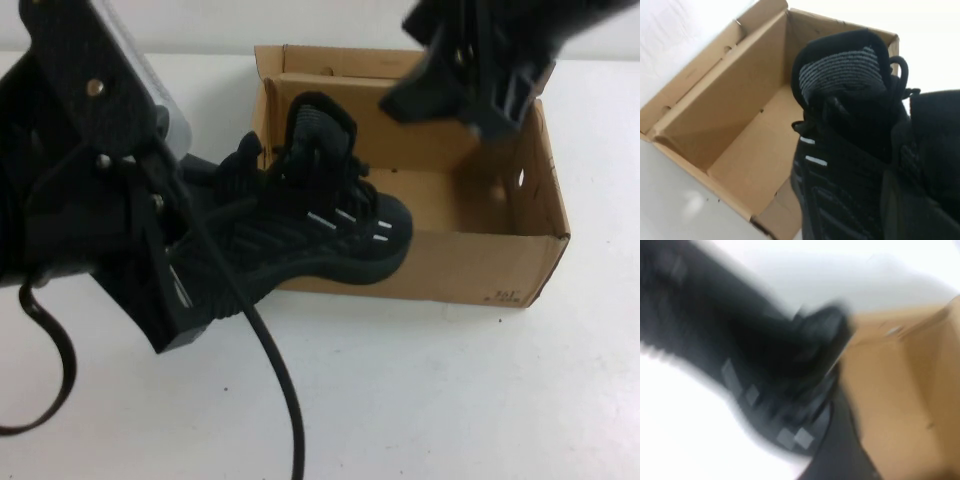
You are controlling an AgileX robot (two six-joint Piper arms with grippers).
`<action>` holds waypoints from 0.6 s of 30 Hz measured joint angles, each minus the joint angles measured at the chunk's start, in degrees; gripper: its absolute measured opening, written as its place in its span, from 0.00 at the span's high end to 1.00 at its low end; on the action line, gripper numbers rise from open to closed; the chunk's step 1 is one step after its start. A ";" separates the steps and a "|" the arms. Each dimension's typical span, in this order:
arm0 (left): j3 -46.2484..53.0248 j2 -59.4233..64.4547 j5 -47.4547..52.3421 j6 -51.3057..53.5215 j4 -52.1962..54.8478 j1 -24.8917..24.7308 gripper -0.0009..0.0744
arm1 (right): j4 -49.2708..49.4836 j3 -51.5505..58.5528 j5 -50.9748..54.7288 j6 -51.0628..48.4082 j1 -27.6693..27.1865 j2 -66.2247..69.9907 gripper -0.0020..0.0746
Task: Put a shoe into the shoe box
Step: Hand over the shoe
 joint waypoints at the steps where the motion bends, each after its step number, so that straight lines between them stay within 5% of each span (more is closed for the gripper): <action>1: 0.00 0.01 0.37 0.29 -0.14 0.24 0.94 | 0.13 2.43 0.00 -0.23 0.00 -0.96 0.39; 11: 0.00 -0.25 7.33 5.16 -7.79 1.58 0.95 | 5.91 16.77 -0.26 -4.05 0.00 -5.32 0.40; 18: 0.00 -0.27 8.36 6.69 -9.72 1.58 0.95 | 9.89 19.48 -0.48 -7.76 0.00 -5.32 0.28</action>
